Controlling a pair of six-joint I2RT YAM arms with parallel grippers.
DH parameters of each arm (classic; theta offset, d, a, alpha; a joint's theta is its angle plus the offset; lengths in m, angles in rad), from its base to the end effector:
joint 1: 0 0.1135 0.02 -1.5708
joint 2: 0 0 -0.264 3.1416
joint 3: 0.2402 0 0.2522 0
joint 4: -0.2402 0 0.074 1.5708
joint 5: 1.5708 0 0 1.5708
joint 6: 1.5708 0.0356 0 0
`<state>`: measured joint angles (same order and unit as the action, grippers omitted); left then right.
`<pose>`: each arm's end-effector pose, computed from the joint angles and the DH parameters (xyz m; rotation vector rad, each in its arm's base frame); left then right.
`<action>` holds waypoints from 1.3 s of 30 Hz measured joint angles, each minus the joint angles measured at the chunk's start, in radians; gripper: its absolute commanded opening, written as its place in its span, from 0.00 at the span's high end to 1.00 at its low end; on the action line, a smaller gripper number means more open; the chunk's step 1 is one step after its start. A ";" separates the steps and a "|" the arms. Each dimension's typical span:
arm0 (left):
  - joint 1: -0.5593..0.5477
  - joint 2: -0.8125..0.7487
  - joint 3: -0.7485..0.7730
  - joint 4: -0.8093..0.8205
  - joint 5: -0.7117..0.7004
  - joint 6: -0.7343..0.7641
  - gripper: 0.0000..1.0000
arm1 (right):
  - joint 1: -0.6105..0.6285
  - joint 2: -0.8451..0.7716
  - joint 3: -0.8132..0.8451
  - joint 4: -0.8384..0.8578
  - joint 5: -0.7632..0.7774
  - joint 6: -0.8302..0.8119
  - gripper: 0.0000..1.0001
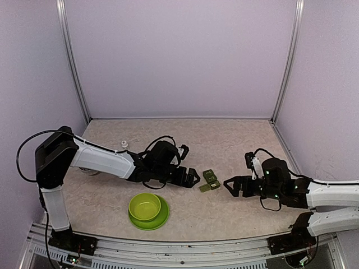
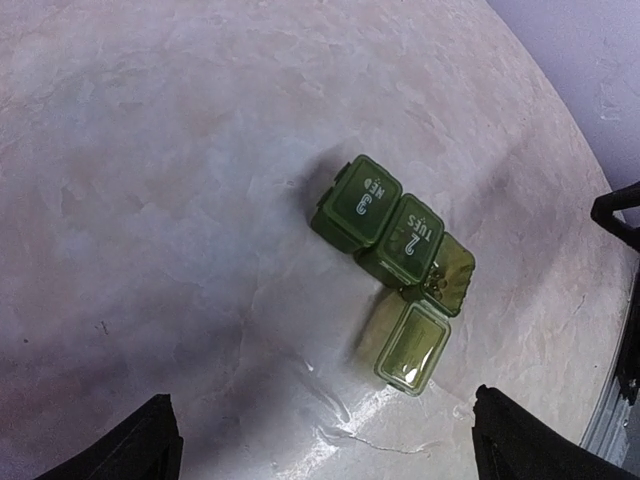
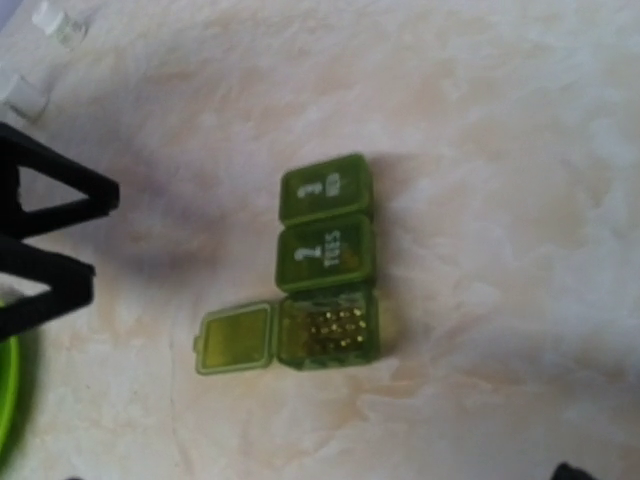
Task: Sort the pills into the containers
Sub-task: Adjust the pill container at the center of the board.
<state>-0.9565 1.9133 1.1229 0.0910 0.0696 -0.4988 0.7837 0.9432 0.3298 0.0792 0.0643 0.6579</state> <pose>0.2328 -0.3344 0.1598 0.5853 2.3405 -0.8096 0.1391 0.1354 0.1795 -0.0983 2.2044 0.7771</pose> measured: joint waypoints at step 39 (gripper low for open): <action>0.033 -0.241 -0.233 0.085 -0.056 -0.080 0.01 | 0.109 0.795 0.329 0.379 -0.271 -0.077 0.00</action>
<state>-0.9237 1.6726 0.8898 0.1764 0.0132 -0.5793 0.8928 1.7378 0.6590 0.4583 -0.2066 0.5808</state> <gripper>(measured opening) 0.988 0.999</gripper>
